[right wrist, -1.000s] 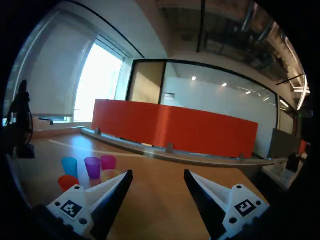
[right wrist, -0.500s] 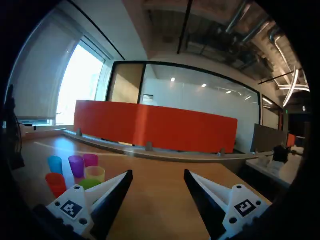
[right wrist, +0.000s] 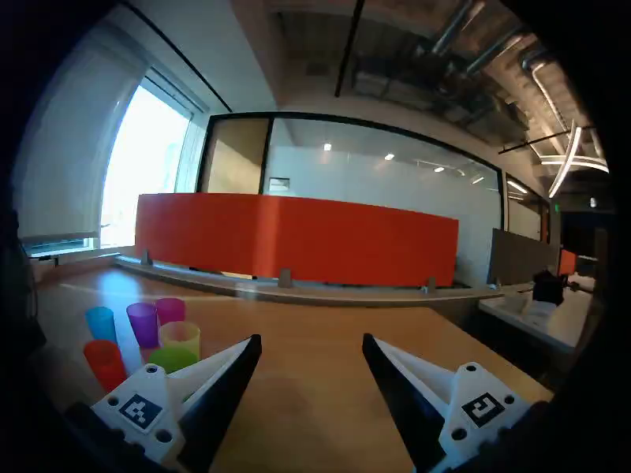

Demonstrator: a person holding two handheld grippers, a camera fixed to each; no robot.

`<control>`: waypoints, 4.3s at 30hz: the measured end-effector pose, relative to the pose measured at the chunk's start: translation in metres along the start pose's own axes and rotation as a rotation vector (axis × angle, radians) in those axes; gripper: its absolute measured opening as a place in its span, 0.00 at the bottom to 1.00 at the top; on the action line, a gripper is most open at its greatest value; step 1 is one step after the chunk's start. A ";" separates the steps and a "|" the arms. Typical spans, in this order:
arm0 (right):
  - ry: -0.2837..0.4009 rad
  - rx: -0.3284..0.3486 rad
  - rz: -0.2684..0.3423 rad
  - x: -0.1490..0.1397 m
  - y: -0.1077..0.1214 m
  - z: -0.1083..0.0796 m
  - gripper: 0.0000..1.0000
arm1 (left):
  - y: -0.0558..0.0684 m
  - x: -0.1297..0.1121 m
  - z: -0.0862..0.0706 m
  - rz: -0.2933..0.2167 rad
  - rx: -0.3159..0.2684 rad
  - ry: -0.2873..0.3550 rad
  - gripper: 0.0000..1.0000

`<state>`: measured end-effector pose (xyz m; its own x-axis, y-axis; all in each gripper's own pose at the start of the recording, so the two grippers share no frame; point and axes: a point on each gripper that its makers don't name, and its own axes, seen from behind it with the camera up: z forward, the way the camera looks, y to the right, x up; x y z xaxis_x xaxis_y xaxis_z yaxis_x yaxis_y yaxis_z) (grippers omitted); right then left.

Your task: Pour water

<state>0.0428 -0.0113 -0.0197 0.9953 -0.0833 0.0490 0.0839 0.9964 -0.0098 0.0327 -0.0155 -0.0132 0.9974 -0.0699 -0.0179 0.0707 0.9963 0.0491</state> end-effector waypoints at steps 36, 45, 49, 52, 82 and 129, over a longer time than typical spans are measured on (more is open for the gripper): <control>-0.009 -0.038 0.014 0.002 0.016 -0.009 0.99 | 0.009 -0.030 0.012 0.065 -0.046 -0.011 0.90; 0.006 -0.033 0.010 0.007 0.018 -0.011 0.99 | 0.012 -0.033 0.013 0.066 -0.049 -0.016 0.89; 0.014 -0.030 0.021 0.011 0.020 -0.013 0.99 | 0.014 -0.033 0.014 0.070 -0.051 -0.015 0.90; 0.020 -0.030 0.020 0.013 0.022 -0.014 0.99 | 0.013 -0.034 0.014 0.068 -0.050 -0.016 0.90; 0.125 0.027 0.048 0.009 0.012 -0.003 0.99 | 0.014 -0.033 0.014 0.071 -0.051 -0.017 0.90; 0.050 0.025 0.081 -0.041 0.002 0.021 0.99 | 0.015 -0.034 0.014 0.070 -0.051 -0.017 0.98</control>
<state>0.0010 -0.0051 -0.0009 1.0000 -0.0022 -0.0012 0.0022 0.9999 0.0129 0.0002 0.0010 0.0020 1.0000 0.0000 0.0008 0.0000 1.0000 -0.0011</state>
